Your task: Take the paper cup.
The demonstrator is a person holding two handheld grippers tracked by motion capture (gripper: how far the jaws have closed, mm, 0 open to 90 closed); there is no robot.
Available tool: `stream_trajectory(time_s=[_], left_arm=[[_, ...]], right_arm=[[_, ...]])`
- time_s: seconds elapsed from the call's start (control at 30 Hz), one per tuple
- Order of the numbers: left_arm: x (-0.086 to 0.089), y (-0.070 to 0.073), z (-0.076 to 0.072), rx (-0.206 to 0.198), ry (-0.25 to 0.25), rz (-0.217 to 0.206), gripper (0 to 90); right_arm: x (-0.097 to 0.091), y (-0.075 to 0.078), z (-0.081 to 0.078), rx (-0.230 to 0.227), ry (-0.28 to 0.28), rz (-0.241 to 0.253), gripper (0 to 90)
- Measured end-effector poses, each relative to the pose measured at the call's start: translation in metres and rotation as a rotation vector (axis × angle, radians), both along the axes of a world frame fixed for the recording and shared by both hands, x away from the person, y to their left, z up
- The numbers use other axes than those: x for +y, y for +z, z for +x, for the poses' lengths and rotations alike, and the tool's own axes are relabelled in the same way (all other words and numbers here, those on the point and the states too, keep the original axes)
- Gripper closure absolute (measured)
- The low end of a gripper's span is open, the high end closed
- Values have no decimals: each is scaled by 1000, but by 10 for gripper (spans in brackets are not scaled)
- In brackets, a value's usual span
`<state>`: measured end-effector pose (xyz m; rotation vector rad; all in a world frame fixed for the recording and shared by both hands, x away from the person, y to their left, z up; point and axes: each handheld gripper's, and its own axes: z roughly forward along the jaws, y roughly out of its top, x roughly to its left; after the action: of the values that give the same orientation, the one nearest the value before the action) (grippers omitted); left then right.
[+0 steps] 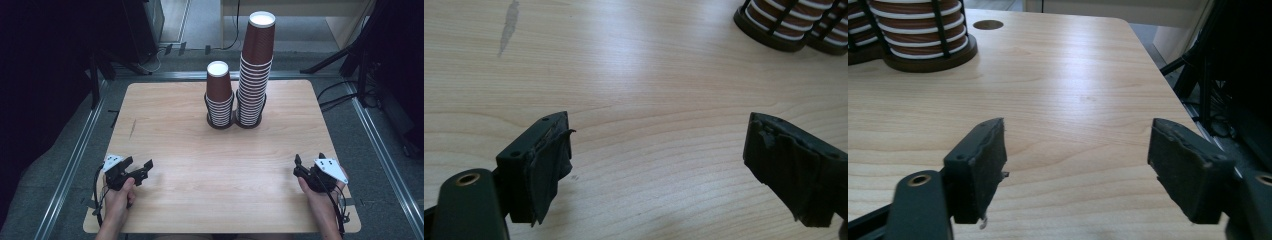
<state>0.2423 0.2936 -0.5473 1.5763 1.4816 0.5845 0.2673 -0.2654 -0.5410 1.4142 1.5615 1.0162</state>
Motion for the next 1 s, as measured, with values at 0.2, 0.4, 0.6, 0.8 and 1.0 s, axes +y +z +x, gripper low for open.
stream_trajectory(time_s=[0.2, 0.4, 0.6, 0.8, 1.0], left_arm=[[-2, -1, 0, -4, -8, 14, 113], [1, -1, -1, -6, 6, -15, 113], [0, -1, -2, -11, -1, -15, 114], [2, -2, -1, -5, 3, -31, 114], [1, -2, -1, -1, 0, -26, 114]], right_arm=[[8, 8, 2, -23, 24, -2, 174], [20, 22, 4, -57, 43, 27, 153], [32, 40, 10, -51, 62, 35, 135], [47, 54, 15, -62, 105, 27, 130], [61, 72, 24, -103, 126, 63, 113]])
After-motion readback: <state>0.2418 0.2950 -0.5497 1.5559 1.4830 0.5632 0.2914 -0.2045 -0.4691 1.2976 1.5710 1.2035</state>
